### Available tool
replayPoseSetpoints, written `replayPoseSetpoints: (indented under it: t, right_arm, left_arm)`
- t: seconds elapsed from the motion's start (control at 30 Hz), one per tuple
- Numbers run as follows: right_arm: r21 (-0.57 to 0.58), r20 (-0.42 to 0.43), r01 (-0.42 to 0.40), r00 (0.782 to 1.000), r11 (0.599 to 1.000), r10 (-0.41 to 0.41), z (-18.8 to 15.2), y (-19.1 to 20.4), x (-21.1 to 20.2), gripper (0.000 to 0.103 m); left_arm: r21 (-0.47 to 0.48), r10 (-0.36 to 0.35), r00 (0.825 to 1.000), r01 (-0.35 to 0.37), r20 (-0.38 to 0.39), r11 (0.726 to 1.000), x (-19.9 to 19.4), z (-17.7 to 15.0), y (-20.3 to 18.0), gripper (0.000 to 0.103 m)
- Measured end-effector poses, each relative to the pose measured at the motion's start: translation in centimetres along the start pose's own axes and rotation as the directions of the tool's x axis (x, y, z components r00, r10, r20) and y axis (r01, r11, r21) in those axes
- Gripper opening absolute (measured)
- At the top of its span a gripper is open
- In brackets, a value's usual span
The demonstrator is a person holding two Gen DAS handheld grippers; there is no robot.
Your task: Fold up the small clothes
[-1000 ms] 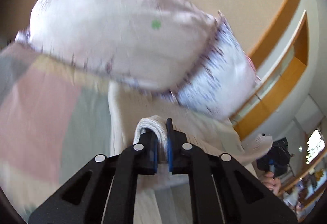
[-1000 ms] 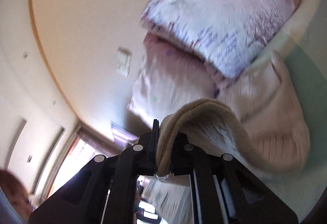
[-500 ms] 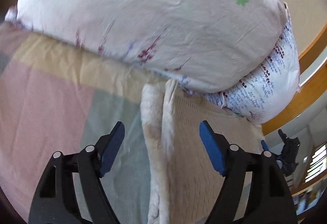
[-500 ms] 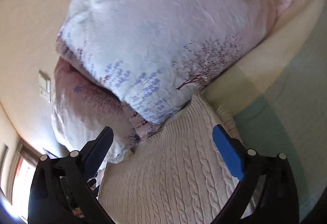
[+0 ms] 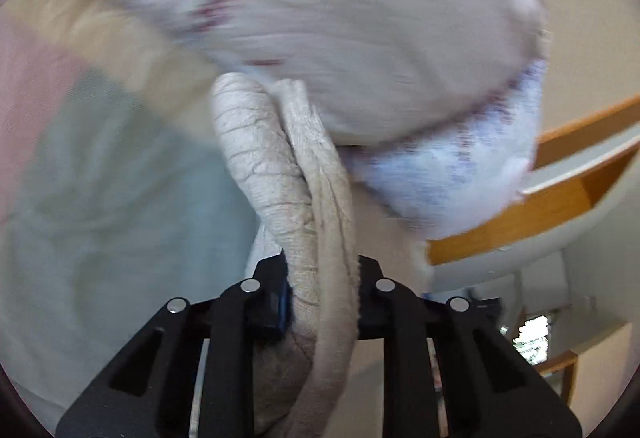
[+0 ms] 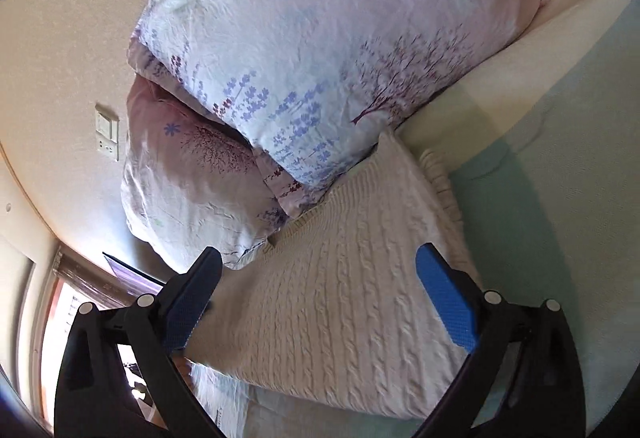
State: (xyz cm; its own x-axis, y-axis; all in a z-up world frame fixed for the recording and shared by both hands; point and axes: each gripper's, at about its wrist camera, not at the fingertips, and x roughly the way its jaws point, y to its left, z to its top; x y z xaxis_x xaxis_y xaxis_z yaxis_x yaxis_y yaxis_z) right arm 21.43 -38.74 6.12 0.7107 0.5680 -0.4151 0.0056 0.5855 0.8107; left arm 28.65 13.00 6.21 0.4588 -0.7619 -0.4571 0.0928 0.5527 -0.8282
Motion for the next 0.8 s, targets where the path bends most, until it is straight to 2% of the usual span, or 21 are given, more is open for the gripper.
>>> replayPoseSetpoints:
  t: [0.1,0.17,0.2,0.27,0.3,0.33,0.37,0.4,0.43,0.47,0.5,0.53,0.57,0.6,0.63,0.67,0.73,0.8]
  right_arm:
    - [-0.024,0.054,0.032,0.998,0.999,-0.030,0.2,-0.3,-2.4,0.099]
    - [-0.018,0.104,0.057,0.993,0.998,-0.055,0.6,-0.6,-3.8,0.099]
    - [-0.011,0.118,0.062,0.991,0.998,-0.060,0.8,-0.8,-4.1,0.099]
    - [-0.007,0.142,0.088,0.986,0.996,-0.086,1.5,-1.3,-4.6,0.099]
    - [-0.009,0.142,0.105,0.985,0.994,-0.103,1.8,-1.6,-4.6,0.099]
    - [-0.011,0.130,0.129,0.983,0.992,-0.126,2.3,-1.9,-4.5,0.099]
    - [-0.005,0.104,0.146,0.984,0.989,-0.145,2.8,-2.4,-4.3,0.099]
    - [0.002,0.079,0.151,0.985,0.989,-0.151,3.1,-2.7,-4.2,0.099]
    - [0.017,0.042,0.142,0.989,0.990,-0.143,3.6,-3.2,-4.2,0.099]
    - [0.027,0.010,0.125,0.992,0.992,-0.126,3.9,-3.6,-4.0,0.100]
    - [0.031,-0.024,0.107,0.994,0.994,-0.106,4.2,-4.0,-3.8,0.100]
    - [0.035,-0.064,0.101,0.993,0.994,-0.098,4.6,-4.4,-3.2,0.100]
    - [0.036,-0.102,0.103,0.990,0.994,-0.099,4.8,-4.6,-2.5,0.100]
    - [0.038,-0.138,0.111,0.985,0.993,-0.105,5.0,-4.8,-1.7,0.100]
    - [0.040,-0.181,0.122,0.977,0.992,-0.113,5.1,-5.0,-0.5,0.100]
    - [0.038,-0.216,0.135,0.968,0.990,-0.124,5.1,-5.1,0.5,0.100]
    - [0.031,-0.254,0.155,0.957,0.987,-0.143,4.9,-5.1,1.8,0.100]
    - [0.012,-0.276,0.159,0.949,0.987,-0.150,4.4,-5.0,2.6,0.099]
  left_arm:
    - [0.086,-0.130,0.991,0.132,-0.034,0.987,3.3,-0.4,-7.4,0.020]
    - [0.129,-0.218,0.972,0.228,-0.090,0.965,8.0,-1.5,-12.0,0.020]
    - [0.119,-0.263,0.957,0.277,-0.120,0.954,10.5,-2.1,-13.5,0.021]
    - [-0.009,-0.397,0.891,0.405,-0.219,0.914,17.3,-3.6,-15.1,0.033]
    - [-0.096,-0.453,0.850,0.444,-0.268,0.891,20.2,-4.2,-15.3,0.047]
    - [-0.178,-0.494,0.820,0.461,-0.290,0.869,22.3,-4.8,-15.0,0.047]
    - [-0.226,-0.509,0.809,0.459,-0.293,0.859,23.3,-5.4,-14.6,0.047]
    - [-0.209,-0.502,0.816,0.458,-0.287,0.864,22.9,-5.5,-14.3,0.050]
    - [-0.165,-0.482,0.834,0.453,-0.269,0.876,21.8,-5.3,-14.1,0.062]
    - [-0.083,-0.430,0.875,0.423,-0.222,0.903,19.6,-5.0,-13.6,0.070]
    - [0.001,-0.359,0.920,0.363,-0.161,0.932,17.2,-4.6,-13.0,0.084]
    - [0.062,-0.292,0.950,0.300,-0.114,0.952,15.4,-4.5,-12.4,0.089]
    - [0.120,-0.196,0.978,0.204,-0.077,0.972,13.8,-4.4,-11.7,0.090]
    - [0.147,-0.111,0.991,0.121,-0.074,0.982,13.0,-4.3,-11.0,0.090]
    - [0.150,-0.030,0.995,0.044,-0.094,0.988,12.8,-4.5,-10.1,0.090]
    - [0.141,0.009,0.993,0.008,-0.120,0.990,13.3,-4.9,-9.4,0.090]
    - [0.137,0.065,0.979,-0.039,-0.191,0.990,14.2,-6.0,-8.0,0.090]
    - [0.175,0.098,0.965,-0.056,-0.243,0.983,15.6,-7.4,-7.9,0.090]
